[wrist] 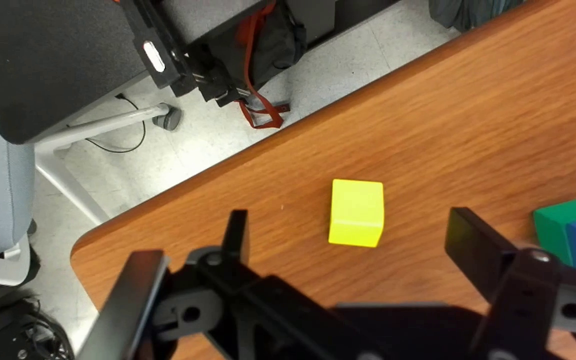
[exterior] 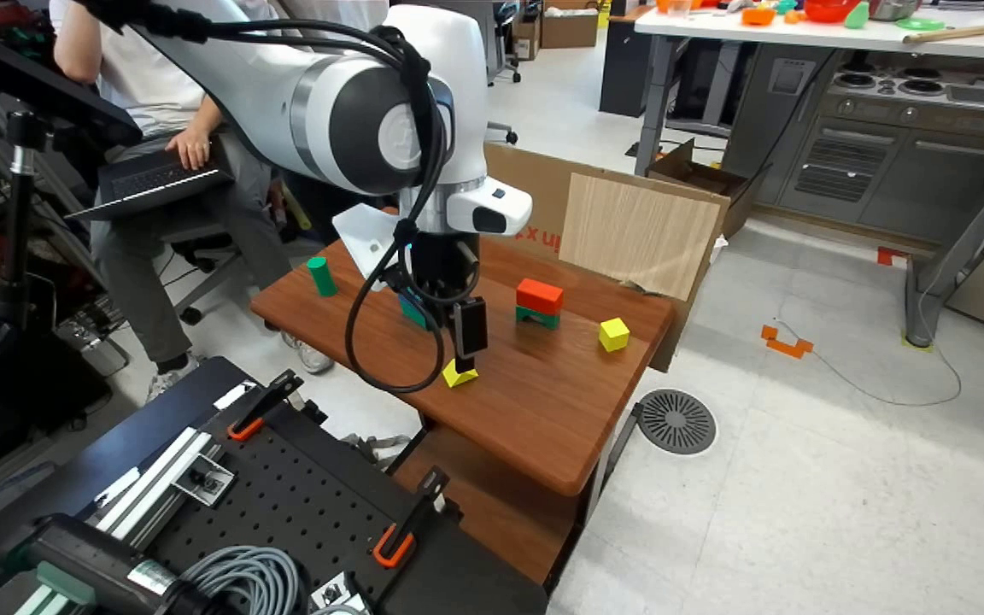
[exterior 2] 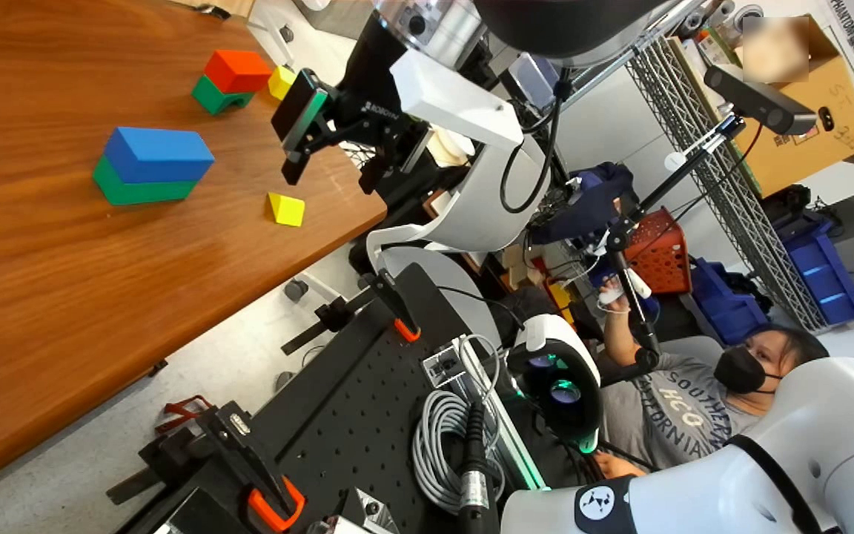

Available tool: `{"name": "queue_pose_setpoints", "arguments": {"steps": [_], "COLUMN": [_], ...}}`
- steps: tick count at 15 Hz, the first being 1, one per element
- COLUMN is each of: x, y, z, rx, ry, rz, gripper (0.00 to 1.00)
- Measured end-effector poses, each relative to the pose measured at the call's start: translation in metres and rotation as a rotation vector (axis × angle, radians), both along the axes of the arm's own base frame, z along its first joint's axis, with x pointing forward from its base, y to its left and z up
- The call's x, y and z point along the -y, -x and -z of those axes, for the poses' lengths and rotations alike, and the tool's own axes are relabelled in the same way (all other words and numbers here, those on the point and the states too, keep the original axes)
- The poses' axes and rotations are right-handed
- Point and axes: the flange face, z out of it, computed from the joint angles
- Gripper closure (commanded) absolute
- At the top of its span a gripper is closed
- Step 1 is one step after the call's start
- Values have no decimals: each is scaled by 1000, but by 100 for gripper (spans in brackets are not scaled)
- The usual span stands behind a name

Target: Move the yellow block to the left then to the right

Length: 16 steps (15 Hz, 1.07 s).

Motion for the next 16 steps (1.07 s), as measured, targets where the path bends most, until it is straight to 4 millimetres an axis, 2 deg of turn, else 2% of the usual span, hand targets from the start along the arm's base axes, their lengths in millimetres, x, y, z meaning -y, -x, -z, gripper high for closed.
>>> {"name": "queue_pose_setpoints", "arguments": {"steps": [7, 16], "x": [0, 0], "y": [1, -1], "z": [5, 29], "rx": [-12, -20], "ry": [2, 13], "rz": [-2, -12], "gripper": [0, 0]}}
